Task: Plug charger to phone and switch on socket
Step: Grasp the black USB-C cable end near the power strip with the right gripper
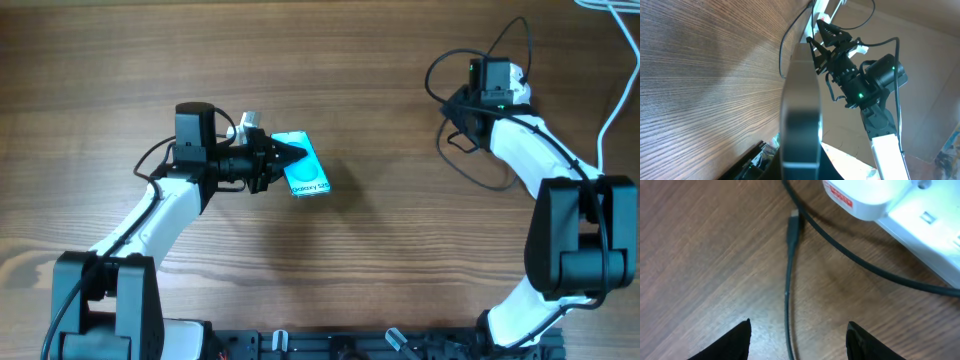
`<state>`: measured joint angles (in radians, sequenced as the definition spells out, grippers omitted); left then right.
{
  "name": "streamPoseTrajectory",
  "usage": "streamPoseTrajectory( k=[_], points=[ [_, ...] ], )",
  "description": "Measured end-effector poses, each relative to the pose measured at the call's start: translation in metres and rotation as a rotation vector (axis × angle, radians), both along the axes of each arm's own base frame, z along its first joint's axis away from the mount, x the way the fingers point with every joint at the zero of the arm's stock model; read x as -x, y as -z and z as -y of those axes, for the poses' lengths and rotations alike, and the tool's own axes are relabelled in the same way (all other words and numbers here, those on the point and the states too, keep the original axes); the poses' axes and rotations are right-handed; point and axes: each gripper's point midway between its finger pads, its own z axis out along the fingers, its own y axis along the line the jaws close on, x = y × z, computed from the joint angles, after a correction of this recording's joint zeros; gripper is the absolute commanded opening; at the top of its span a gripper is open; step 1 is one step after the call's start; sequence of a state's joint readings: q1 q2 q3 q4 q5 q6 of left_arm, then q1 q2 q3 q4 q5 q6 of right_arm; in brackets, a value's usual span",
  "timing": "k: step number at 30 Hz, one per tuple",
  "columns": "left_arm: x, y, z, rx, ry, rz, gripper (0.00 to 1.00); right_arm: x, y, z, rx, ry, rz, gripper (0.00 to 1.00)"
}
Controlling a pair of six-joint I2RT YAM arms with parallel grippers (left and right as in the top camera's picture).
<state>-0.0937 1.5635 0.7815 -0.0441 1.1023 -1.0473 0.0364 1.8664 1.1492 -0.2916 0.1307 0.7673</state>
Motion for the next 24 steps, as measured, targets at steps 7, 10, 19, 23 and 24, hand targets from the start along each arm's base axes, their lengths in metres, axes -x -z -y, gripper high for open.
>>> streamPoseTrajectory(
  k=[7, 10, 19, 23, 24],
  points=[
    [0.0, 0.0, 0.0, -0.002, -0.002, 0.0, 0.04, -0.013, 0.022, 0.0, -0.003, 0.006, 0.014, 0.62],
    [-0.001, 0.001, 0.0, -0.004, -0.004, 0.0, 0.04, -0.014, 0.034, 0.001, 0.004, 0.009, -0.004, 0.61],
    [-0.001, 0.001, -0.001, -0.008, -0.007, 0.0, 0.04, -0.031, 0.027, 0.009, 0.068, 0.006, 0.016, 0.54],
    [-0.002, 0.002, -0.001, -0.012, -0.011, 0.001, 0.04, -0.024, 0.03, 0.018, 0.115, 0.025, -0.018, 0.54],
    [-0.002, 0.002, -0.001, -0.012, -0.011, 0.001, 0.04, -0.024, 0.031, 0.019, 0.122, 0.029, -0.018, 0.53]
  ],
)
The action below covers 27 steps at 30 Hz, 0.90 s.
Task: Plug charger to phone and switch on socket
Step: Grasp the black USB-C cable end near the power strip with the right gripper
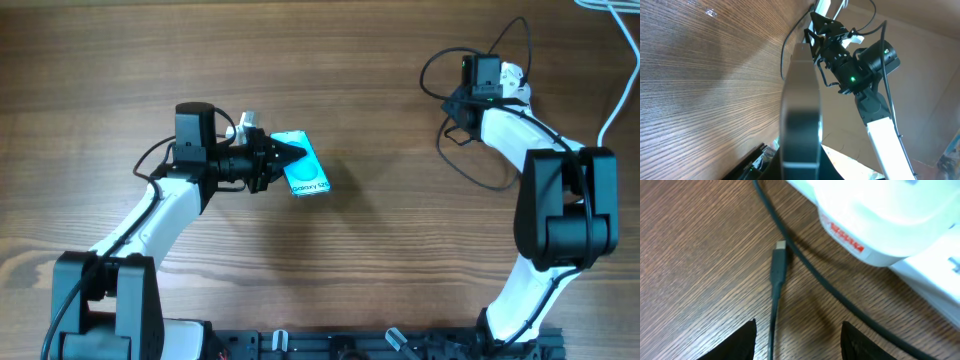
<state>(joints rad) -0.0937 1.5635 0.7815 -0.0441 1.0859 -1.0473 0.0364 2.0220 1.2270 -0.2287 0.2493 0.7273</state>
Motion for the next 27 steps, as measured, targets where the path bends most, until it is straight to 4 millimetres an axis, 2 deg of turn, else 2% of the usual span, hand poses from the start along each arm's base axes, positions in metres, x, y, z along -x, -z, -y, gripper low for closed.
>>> streamPoseTrajectory(
  k=[6, 9, 16, 17, 23, 24, 27],
  points=[
    [-0.001, 0.001, -0.001, -0.008, -0.007, 0.001, 0.04, -0.01, 0.008, 0.005, 0.036, 0.002, 0.02, 0.48],
    [-0.002, 0.002, -0.001, -0.011, -0.01, 0.001, 0.04, -0.014, 0.009, 0.006, 0.054, -0.009, 0.023, 0.43],
    [-0.002, 0.002, -0.001, -0.011, -0.01, 0.0, 0.04, -0.017, 0.011, -0.001, 0.103, -0.125, -0.001, 0.18],
    [-0.002, 0.002, -0.001, -0.011, -0.01, 0.0, 0.04, -0.018, 0.012, -0.006, 0.104, -0.153, -0.003, 0.17],
    [0.0, 0.003, -0.001, -0.012, -0.01, -0.016, 0.04, -0.019, 0.014, -0.071, 0.083, -0.489, -0.021, 0.11],
    [0.0, 0.004, -0.001, -0.013, -0.01, -0.018, 0.04, -0.015, 0.014, -0.096, 0.07, -0.599, -0.031, 0.1],
    [0.001, 0.004, -0.001, -0.013, -0.01, -0.018, 0.04, 0.003, 0.017, -0.126, 0.053, -0.722, -0.099, 0.12]
  ],
)
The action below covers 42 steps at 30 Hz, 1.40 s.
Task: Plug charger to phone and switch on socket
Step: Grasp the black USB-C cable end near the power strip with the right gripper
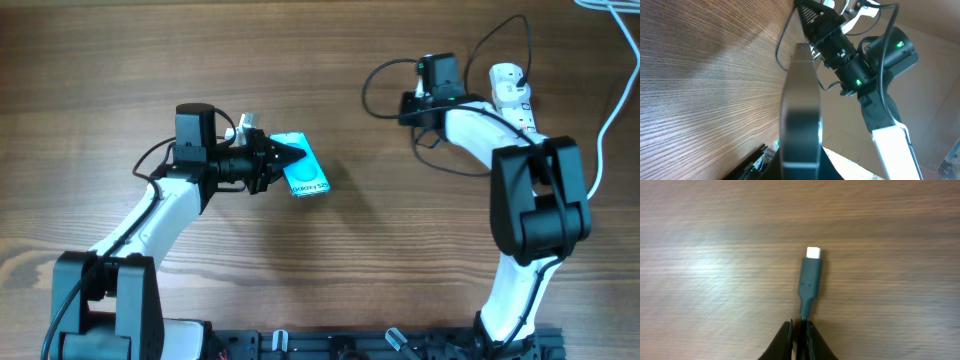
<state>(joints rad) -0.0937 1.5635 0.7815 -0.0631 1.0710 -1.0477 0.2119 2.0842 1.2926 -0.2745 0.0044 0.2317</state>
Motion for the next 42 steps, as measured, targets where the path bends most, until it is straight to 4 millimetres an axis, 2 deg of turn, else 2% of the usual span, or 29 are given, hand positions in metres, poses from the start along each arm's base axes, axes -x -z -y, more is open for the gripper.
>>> streamPoseTrajectory(
  k=[4, 8, 13, 17, 28, 37, 42],
  points=[
    [0.0, 0.0, 0.0, 0.0, 0.0, 0.0, 0.04, 0.031, 0.002, -0.036, 0.005, -0.116, -0.101, 0.2],
    [0.0, 0.0, 0.0, 0.0, 0.0, 0.0, 0.04, 0.055, 0.002, -0.048, 0.013, -0.172, -0.178, 0.29],
    [0.0, 0.0, 0.0, 0.0, 0.0, 0.0, 0.04, 0.057, 0.0, -0.054, -0.01, -0.195, -0.182, 0.51],
    [0.0, 0.0, 0.0, 0.0, 0.0, 0.0, 0.04, 0.048, -0.003, -0.06, -0.021, -0.201, -0.135, 0.58],
    [0.0, 0.0, 0.0, 0.0, 0.0, 0.0, 0.04, 0.039, -0.003, -0.057, -0.006, -0.174, -0.095, 0.56],
    [0.0, 0.0, 0.0, 0.0, 0.0, 0.0, 0.04, 0.024, -0.004, -0.055, 0.013, -0.15, -0.03, 0.55],
    [0.0, 0.0, 0.0, 0.0, 0.0, 0.0, 0.04, 0.022, -0.002, -0.049, 0.043, -0.129, -0.021, 0.38]
  ],
)
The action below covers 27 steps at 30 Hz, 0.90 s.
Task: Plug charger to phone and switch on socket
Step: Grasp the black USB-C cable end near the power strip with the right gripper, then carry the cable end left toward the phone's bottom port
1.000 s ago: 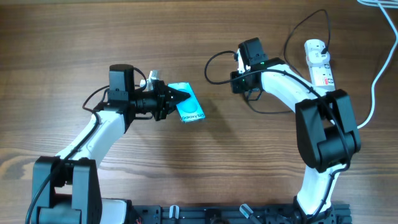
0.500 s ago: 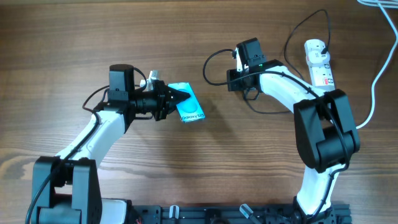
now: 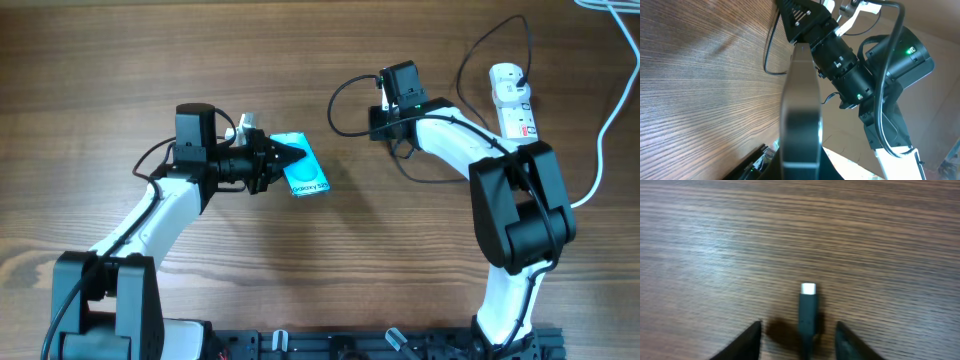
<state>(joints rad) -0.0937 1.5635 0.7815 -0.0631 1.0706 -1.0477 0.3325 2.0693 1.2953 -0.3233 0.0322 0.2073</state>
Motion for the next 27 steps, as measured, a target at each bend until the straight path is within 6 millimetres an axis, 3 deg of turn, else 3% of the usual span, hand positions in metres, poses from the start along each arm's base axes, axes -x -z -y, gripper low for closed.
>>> streamPoseTrajectory(
  k=[7, 18, 22, 27],
  points=[
    [0.0, 0.0, 0.0, 0.0, 0.0, 0.0, 0.04, 0.001, 0.003, 0.007, 0.02, 0.018, -0.006, 0.04],
    [0.0, 0.0, 0.0, 0.0, 0.0, 0.0, 0.04, 0.005, 0.0, -0.001, -0.108, -0.013, -0.047, 0.04],
    [0.0, 0.0, 0.0, 0.0, 0.0, 0.0, 0.04, 0.027, -0.003, -0.001, -0.177, -0.028, -0.127, 0.04],
    [-0.003, -0.003, 0.0, -0.001, 0.006, 0.042, 0.04, 0.046, -0.043, 0.007, -0.23, -0.031, -0.149, 0.05]
  ],
)
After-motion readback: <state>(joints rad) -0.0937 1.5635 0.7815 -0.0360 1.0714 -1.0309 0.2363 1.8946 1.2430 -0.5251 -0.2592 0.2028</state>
